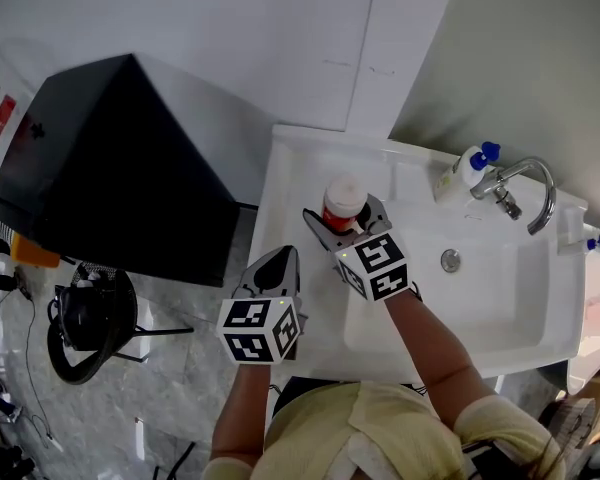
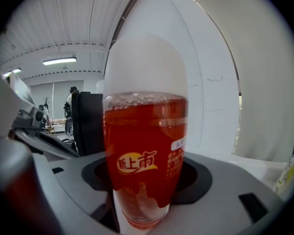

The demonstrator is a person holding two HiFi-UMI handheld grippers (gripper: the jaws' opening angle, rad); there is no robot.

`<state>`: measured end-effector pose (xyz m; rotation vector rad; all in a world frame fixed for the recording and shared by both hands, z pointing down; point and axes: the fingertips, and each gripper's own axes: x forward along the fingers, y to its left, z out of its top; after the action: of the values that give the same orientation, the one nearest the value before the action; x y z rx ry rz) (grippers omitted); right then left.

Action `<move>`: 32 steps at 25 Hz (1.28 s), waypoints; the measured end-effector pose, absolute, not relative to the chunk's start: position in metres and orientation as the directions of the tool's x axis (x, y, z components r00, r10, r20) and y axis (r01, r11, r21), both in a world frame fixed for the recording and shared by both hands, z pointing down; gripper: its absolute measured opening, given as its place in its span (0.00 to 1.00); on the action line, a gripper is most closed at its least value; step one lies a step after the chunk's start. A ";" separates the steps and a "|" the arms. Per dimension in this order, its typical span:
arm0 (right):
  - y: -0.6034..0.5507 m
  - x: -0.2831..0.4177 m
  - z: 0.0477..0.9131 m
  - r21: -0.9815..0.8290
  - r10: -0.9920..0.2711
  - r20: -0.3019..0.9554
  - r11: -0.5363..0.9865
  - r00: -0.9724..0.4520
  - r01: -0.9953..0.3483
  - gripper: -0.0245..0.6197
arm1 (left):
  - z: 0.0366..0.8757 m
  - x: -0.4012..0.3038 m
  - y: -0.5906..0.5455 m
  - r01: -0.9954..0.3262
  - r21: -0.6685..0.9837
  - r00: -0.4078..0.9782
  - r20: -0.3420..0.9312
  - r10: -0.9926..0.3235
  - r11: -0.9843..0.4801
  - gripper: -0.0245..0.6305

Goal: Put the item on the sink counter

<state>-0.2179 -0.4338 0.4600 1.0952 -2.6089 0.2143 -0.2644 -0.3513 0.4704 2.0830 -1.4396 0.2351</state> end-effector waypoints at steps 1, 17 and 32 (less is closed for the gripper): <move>-0.435 -0.218 0.461 -0.017 -0.673 0.333 0.696 -0.660 -0.718 0.49 | 0.471 -0.266 -0.352 -0.899 0.368 0.398 0.458 -0.795 -0.238 0.10; -0.443 -0.220 0.463 0.022 -0.700 0.293 0.686 -0.652 -0.727 0.49 | 0.477 -0.271 -0.361 -0.897 0.375 0.400 0.459 -0.794 -0.235 0.10; -0.439 -0.223 0.463 0.061 -0.681 0.275 0.717 -0.678 -0.695 0.49 | 0.480 -0.262 -0.358 -0.885 0.382 0.433 0.463 -0.773 -0.266 0.10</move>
<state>-0.2225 -0.4392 0.4631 1.0851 -2.6452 0.0702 -0.2620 -0.3578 0.4801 2.0951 -1.3900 0.2439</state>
